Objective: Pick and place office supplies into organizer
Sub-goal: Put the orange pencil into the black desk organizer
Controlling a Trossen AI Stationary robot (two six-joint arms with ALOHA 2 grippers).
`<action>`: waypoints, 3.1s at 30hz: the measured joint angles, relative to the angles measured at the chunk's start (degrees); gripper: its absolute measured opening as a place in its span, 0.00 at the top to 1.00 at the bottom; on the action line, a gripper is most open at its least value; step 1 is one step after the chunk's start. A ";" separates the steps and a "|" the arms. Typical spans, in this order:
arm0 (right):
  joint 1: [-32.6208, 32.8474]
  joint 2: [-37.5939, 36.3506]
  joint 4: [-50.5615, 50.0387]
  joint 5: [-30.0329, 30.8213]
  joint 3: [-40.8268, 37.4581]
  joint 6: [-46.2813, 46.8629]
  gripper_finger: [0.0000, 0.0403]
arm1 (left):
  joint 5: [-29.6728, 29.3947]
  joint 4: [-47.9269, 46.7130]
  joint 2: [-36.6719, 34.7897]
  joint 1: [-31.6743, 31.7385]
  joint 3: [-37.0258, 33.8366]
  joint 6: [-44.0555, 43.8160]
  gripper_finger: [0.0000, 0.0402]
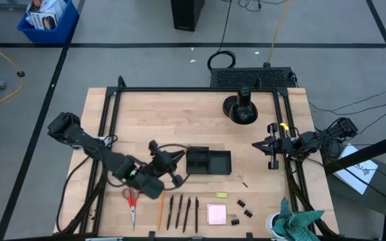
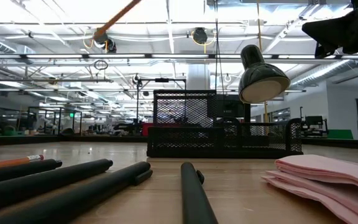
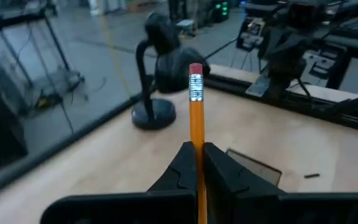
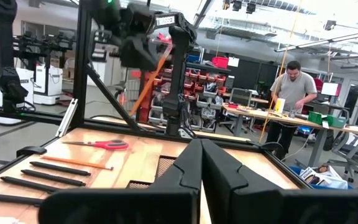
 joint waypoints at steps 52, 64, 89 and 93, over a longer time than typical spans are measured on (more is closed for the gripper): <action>0.00 -0.02 2.37 0.20 0.00 0.20 1.00 | 62.30 78.34 9.30 27.96 -26.08 29.98 0.96; -0.02 0.00 2.62 0.20 0.00 0.04 1.00 | 61.71 77.95 15.89 30.51 -26.08 25.59 0.97; -0.01 0.01 2.59 0.20 0.00 -0.02 1.00 | 60.30 71.07 17.81 29.90 -26.03 25.39 0.98; -0.02 0.00 2.59 0.20 0.02 0.02 1.00 | 59.70 70.29 17.81 29.90 -26.03 23.89 0.95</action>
